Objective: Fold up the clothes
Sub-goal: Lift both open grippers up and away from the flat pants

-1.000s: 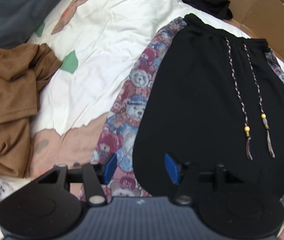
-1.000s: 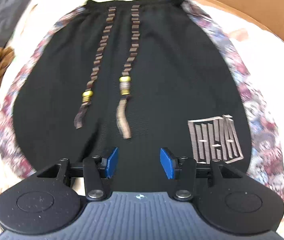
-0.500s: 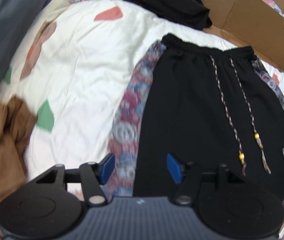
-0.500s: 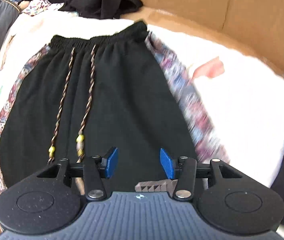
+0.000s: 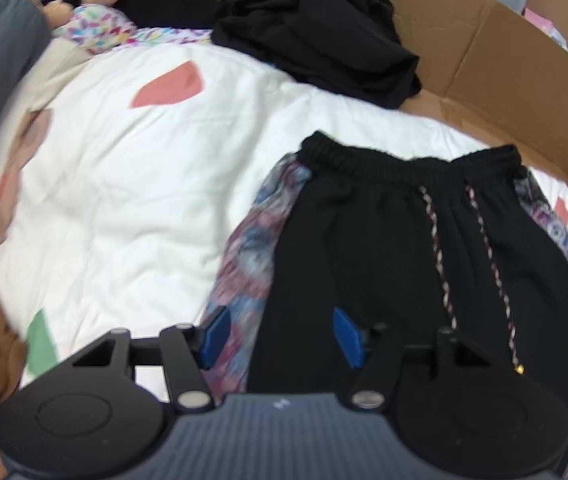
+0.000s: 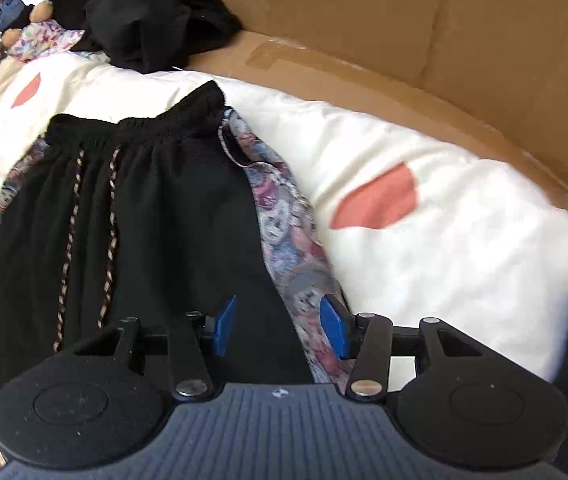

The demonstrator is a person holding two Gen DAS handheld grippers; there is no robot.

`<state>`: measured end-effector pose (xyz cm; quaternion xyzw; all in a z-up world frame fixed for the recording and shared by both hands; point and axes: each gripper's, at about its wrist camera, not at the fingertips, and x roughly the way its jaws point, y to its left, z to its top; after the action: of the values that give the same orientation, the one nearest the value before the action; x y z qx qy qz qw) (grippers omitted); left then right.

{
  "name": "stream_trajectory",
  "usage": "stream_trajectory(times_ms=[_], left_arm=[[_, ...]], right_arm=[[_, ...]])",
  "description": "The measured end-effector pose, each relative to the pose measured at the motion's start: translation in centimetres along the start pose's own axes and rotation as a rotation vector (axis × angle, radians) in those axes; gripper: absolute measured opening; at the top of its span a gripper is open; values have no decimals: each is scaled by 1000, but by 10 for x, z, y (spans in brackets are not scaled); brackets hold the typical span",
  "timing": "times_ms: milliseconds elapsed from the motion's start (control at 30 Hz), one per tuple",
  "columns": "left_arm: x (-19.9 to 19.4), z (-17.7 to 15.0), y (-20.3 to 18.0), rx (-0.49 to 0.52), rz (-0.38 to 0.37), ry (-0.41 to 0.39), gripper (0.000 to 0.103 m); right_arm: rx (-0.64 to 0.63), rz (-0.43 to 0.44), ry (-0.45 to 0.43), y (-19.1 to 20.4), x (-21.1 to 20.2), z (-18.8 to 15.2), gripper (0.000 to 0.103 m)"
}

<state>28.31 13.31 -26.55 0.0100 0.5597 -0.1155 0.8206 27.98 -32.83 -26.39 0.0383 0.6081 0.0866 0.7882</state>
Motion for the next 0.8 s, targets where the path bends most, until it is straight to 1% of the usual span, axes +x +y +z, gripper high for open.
stream_trajectory(times_ms=[67,133,200,267,300,367,467,500,600,667,700,733,800], left_arm=[[12,3,-2,5,-9,8,59],[25,5,-1,-5,-10,15,52],[34,6,-1,-10,-6,22,47],[44,6,2,-19,12,40,44],[50,7,7,-43,20,55,41],[58,6,12,-68,24,66,39],[63,4,12,-45,48,76,36],[63,4,12,-39,60,79,29],[58,7,15,-49,83,80,29],[50,10,18,-60,89,68,32],[44,11,20,-61,82,46,36],[39,12,21,-60,71,28,38],[36,12,22,-57,61,12,38]], right_arm=[[1,-18,11,-2,8,1,51],[11,-21,23,-5,19,0,51],[2,-26,36,-7,27,0,45],[-3,-79,61,-11,35,3,29],[8,-89,64,-14,35,3,27],[45,-102,62,-23,36,6,26],[44,-117,69,-27,37,7,26],[43,-122,66,-28,36,7,26],[42,-159,46,-29,32,6,26],[50,-189,16,-30,23,7,26],[55,-205,-3,-31,18,8,26],[61,-222,-22,-32,13,8,26],[66,-237,-52,-35,5,8,26]])
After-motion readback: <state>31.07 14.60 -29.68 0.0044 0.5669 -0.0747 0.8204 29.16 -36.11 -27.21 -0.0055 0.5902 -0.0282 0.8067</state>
